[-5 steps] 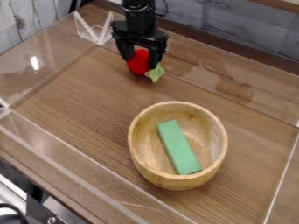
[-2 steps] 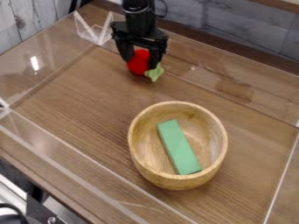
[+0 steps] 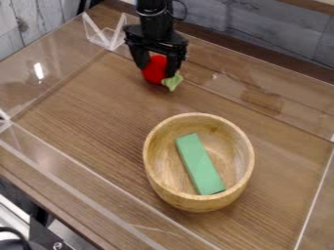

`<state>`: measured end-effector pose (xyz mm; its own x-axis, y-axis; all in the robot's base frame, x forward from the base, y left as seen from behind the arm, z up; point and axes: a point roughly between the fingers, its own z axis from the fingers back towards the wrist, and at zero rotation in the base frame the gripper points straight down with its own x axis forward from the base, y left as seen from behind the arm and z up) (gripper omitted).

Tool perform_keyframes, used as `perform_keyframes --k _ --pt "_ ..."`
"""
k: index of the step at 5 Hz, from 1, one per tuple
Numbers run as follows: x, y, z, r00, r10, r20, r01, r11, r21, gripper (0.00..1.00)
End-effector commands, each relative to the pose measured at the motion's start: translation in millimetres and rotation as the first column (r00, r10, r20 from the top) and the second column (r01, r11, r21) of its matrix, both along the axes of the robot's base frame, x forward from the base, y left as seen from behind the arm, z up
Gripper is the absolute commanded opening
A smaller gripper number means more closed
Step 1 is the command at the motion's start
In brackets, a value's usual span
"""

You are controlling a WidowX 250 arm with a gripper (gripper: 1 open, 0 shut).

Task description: Move the red fruit to the right

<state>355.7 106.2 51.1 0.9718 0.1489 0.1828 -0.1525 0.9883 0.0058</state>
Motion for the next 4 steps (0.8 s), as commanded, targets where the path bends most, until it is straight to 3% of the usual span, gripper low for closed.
perform_keyframes --k 1,3,4 --pt "6.2 0.9 16.5 0.998 0.001 0.056 -0.002 1.000 0.013 1.00" --pt "7.2 -0.4 19.0 0.997 0.004 0.073 -0.005 1.000 0.013 1.00" --pt "9.1 -2.5 22.9 0.997 0.003 0.079 -0.005 1.000 0.019 0.00"
